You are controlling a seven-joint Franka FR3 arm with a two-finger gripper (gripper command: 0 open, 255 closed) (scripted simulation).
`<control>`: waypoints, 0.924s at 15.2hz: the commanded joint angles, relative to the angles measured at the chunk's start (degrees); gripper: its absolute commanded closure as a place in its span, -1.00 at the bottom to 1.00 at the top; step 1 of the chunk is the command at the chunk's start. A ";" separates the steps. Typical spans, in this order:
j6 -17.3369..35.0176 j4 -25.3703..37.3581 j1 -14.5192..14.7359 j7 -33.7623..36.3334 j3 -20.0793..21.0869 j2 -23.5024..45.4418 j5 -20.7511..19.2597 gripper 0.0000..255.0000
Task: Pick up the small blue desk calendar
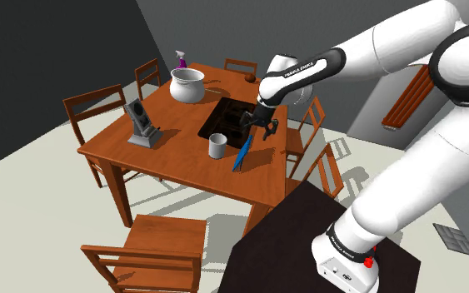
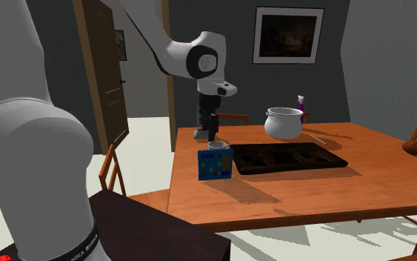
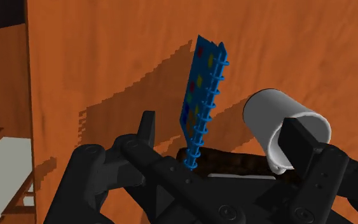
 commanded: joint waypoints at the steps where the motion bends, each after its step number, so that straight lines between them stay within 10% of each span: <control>1: 3.38 1.62 -0.41 1.94 -0.34 4.54 1.34 -1.00; 14: 13.39 3.20 -1.09 2.14 -0.32 15.77 5.79 -1.00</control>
